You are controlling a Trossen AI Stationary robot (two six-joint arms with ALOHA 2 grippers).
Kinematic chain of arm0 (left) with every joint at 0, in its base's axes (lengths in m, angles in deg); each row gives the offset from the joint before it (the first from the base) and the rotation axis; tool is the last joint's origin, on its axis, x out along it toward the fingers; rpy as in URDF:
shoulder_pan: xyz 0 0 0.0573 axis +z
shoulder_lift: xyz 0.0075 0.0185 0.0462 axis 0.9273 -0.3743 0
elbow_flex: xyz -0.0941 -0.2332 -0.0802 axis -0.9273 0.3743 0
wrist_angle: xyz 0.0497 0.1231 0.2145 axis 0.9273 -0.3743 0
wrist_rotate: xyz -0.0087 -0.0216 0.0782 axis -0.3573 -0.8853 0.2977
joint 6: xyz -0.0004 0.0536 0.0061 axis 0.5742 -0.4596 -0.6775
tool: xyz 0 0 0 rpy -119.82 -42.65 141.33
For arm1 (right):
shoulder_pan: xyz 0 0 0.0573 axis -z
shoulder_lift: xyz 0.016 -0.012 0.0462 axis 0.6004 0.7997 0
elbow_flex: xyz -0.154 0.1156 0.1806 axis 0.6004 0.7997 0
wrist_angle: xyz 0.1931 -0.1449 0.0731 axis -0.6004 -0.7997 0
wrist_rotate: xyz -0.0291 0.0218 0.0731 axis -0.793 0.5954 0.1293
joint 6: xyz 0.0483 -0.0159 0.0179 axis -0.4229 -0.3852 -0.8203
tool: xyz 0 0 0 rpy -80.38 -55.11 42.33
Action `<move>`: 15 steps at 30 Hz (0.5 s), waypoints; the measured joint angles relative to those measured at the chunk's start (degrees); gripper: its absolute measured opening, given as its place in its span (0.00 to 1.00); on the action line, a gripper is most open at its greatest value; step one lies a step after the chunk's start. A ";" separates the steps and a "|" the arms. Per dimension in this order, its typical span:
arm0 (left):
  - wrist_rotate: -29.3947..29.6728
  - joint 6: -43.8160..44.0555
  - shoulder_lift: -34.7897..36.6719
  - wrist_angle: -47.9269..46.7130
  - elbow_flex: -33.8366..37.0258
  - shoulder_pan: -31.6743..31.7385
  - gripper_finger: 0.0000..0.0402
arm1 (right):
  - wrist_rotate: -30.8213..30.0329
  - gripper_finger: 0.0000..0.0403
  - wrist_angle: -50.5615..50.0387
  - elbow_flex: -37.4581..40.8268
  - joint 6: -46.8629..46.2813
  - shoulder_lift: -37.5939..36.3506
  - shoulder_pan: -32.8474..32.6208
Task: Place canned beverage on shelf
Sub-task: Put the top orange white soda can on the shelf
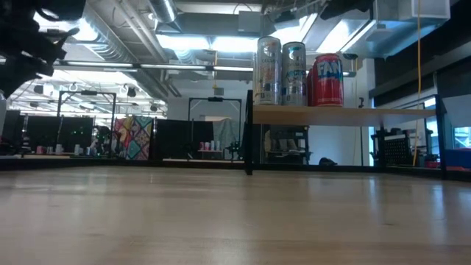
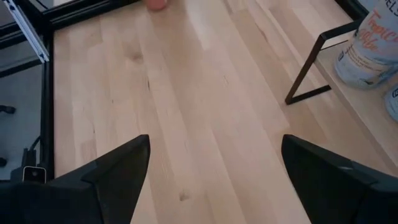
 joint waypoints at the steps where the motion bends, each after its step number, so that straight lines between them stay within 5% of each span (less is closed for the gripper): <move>1: -0.03 -0.02 -0.02 0.19 0.46 0.26 0.88 | 0.00 0.87 0.05 0.00 0.00 0.00 0.00; 15: 0.32 -2.92 -4.39 6.84 0.43 0.92 0.85 | -1.99 0.87 0.17 0.00 0.02 0.51 0.00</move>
